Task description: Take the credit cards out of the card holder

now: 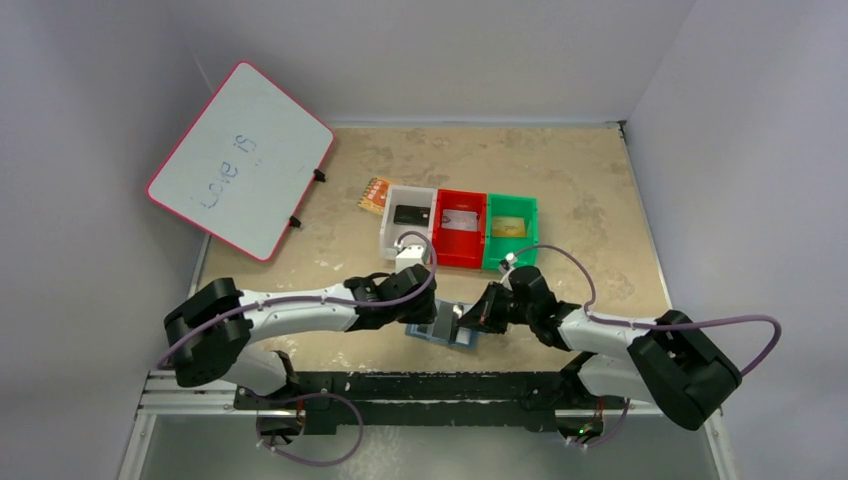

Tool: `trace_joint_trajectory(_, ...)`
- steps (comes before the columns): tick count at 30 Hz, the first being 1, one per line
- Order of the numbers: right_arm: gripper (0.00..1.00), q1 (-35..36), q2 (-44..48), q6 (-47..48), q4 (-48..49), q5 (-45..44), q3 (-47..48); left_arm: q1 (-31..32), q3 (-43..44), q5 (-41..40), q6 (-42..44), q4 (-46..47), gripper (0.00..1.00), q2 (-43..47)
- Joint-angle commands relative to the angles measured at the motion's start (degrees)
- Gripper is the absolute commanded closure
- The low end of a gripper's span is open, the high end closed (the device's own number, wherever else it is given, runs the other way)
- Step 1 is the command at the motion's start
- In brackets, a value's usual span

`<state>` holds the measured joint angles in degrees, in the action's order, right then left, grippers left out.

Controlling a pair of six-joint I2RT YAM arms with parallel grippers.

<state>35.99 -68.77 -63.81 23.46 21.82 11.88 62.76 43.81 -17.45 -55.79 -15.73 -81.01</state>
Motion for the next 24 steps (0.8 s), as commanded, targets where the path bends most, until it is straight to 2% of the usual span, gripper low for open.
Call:
trace_joint_trajectory(1,1.0,-0.2,-0.1,1.1,1.0,-1.1,1.0,0.2,2.9,8.2,2.5,6.7,0.59,-3.9)
trace_joint_trajectory(5,1.0,-0.2,-0.9,1.3,1.2,-1.0,1.1,0.3,4.1,8.3,2.0,5.5,0.69,-7.5)
trace_joint_trajectory(12,1.0,-0.2,-1.7,0.6,3.4,-0.3,1.2,0.6,4.4,5.9,1.7,-1.9,0.88,-12.1)
trace_joint_trajectory(18,0.98,-0.2,-3.9,-1.5,7.1,-0.3,0.7,1.8,3.1,4.6,0.8,-2.4,0.96,-12.8)
trace_joint_trajectory(24,0.88,-0.2,-5.2,-4.1,11.8,-0.9,-1.5,2.0,2.0,3.1,0.1,-2.9,1.0,-12.7)
